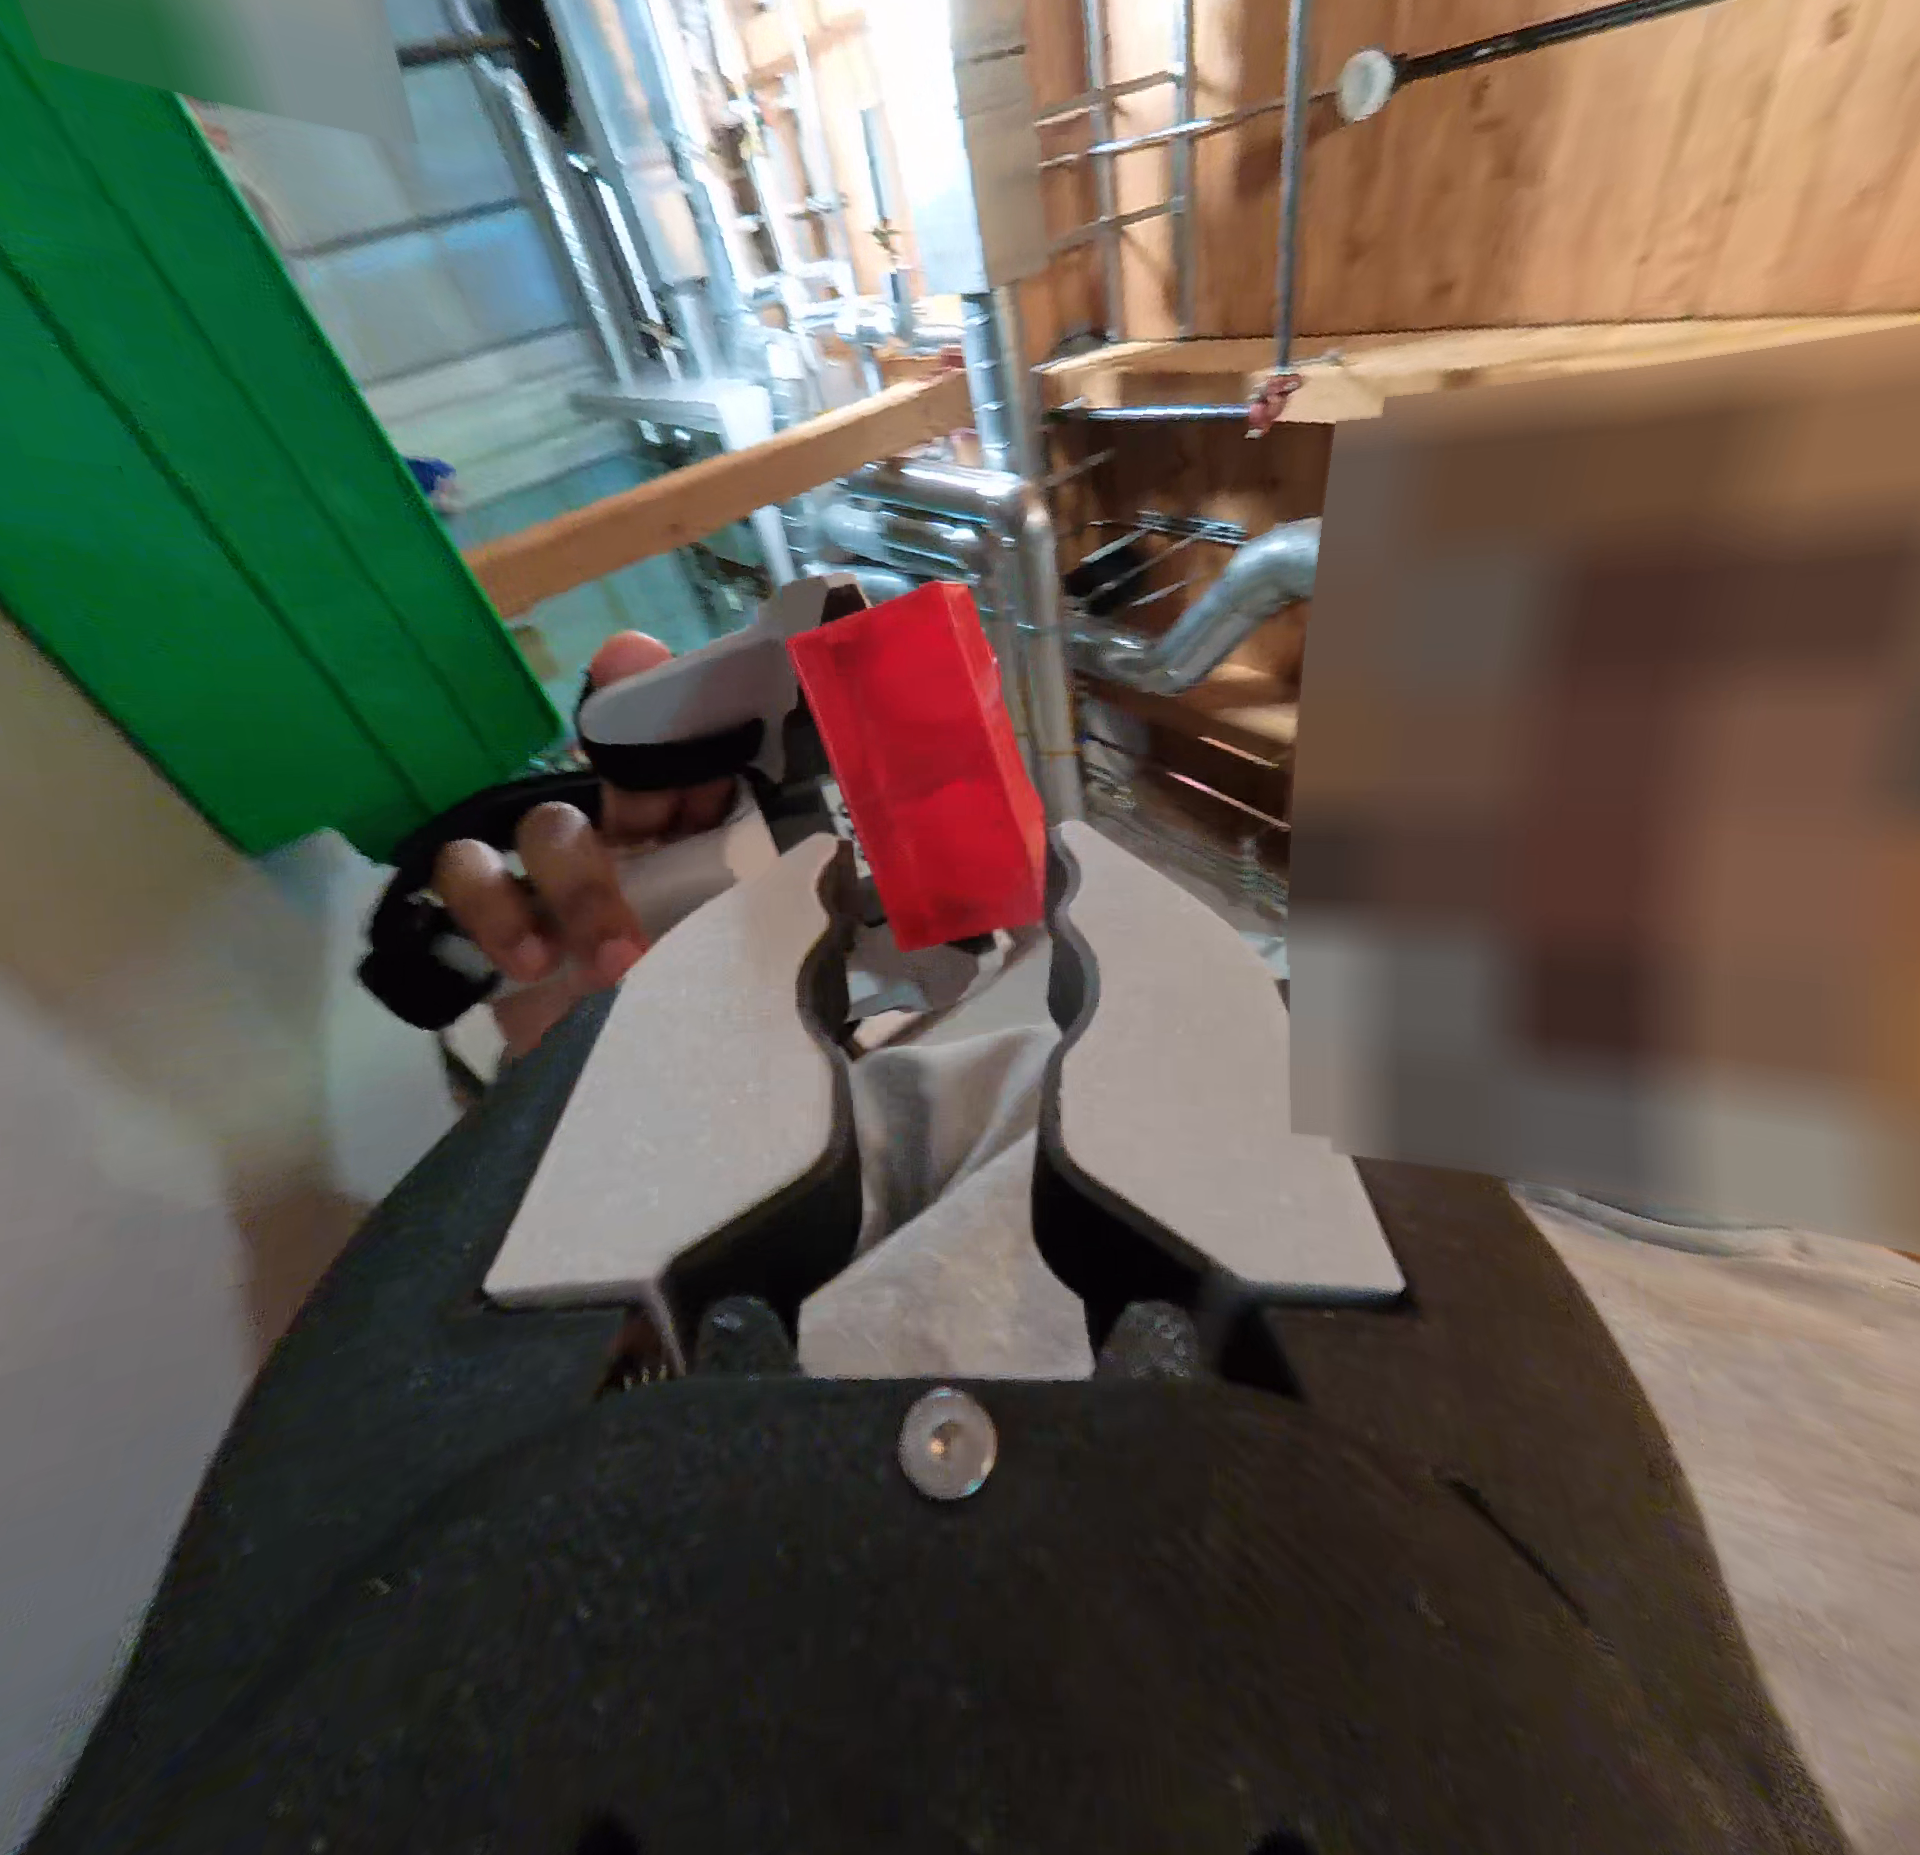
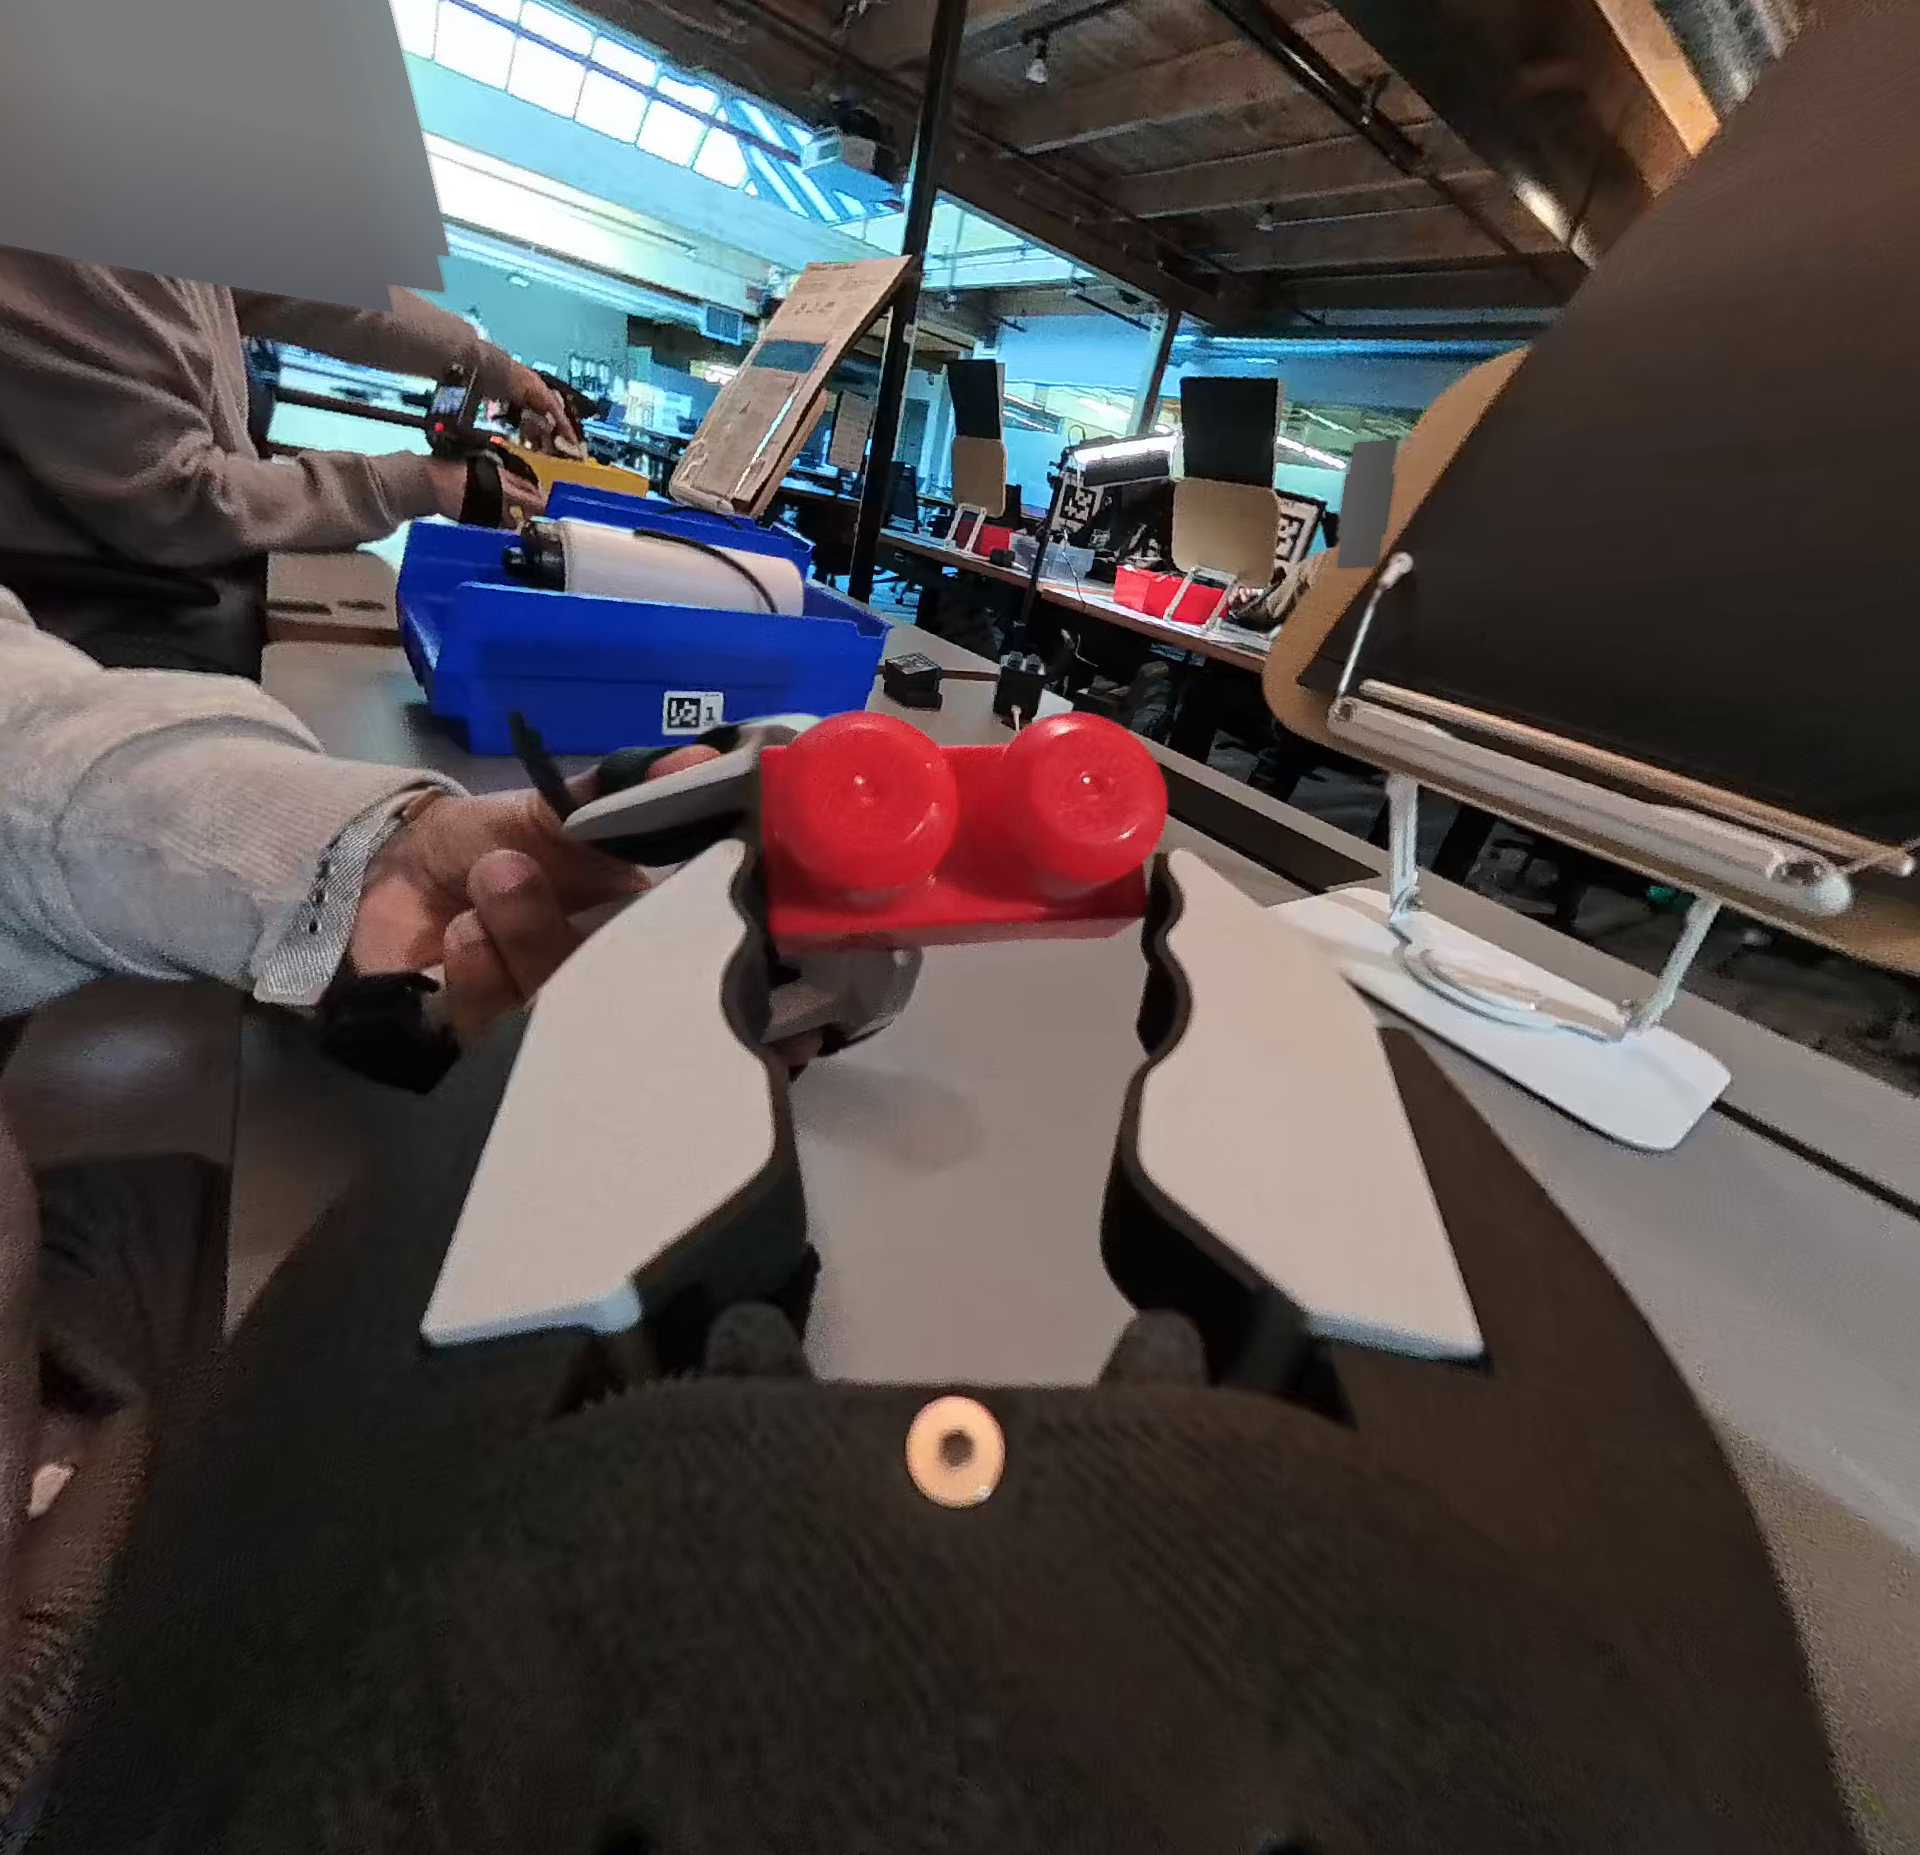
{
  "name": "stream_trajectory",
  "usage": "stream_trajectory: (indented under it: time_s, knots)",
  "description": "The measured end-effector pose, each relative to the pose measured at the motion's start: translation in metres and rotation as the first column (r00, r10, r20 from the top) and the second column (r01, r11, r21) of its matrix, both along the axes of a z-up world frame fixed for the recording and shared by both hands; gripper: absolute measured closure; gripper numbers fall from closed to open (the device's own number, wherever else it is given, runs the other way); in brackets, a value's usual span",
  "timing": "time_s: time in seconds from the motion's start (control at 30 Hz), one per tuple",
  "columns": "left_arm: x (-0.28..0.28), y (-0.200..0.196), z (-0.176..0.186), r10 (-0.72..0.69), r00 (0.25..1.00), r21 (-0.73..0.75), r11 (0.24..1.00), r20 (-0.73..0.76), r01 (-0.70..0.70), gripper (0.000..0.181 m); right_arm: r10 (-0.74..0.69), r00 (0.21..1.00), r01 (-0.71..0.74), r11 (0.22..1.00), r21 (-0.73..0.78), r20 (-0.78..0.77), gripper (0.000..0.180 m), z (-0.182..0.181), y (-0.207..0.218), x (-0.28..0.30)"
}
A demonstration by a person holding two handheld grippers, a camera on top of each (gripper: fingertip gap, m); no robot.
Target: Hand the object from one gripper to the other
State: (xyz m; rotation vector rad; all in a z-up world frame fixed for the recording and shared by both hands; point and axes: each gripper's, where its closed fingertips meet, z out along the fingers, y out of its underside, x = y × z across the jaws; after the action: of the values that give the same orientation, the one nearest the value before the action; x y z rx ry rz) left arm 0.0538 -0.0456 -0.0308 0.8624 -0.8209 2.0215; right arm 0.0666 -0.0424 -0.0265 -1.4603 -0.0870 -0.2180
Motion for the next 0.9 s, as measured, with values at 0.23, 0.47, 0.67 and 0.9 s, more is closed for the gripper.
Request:
stream_trajectory:
  time_s: [0.23, 0.47, 0.67, 0.9]
  knots:
    - [0.024, 0.012, -0.029, 0.325, 0.918, 0.480, 0.783, 0.226, -0.395, 0.138, -0.194, 0.966, 0.151, 0.959, -0.242, -0.169, 0.108, -0.039, -0.003, 0.037]
    - [0.029, 0.008, -0.050, 0.284, 0.803, 0.715, 0.366, 0.523, -0.595, 0.122, -0.314, 0.943, 0.224, 0.842, -0.492, -0.108, 0.109, -0.079, 0.003, 0.038]
    - [0.027, -0.001, -0.067, 0.125, 0.751, 0.745, 0.102, 0.648, -0.659, 0.132, -0.321, 0.945, 0.296, 0.758, -0.581, 0.062, 0.109, -0.092, 0.010, 0.028]
    - [0.026, 0.001, -0.073, 0.038, 0.750, 0.750, 0.012, 0.660, -0.661, 0.152, -0.318, 0.945, 0.300, 0.746, -0.594, 0.078, 0.109, -0.097, 0.014, 0.022]
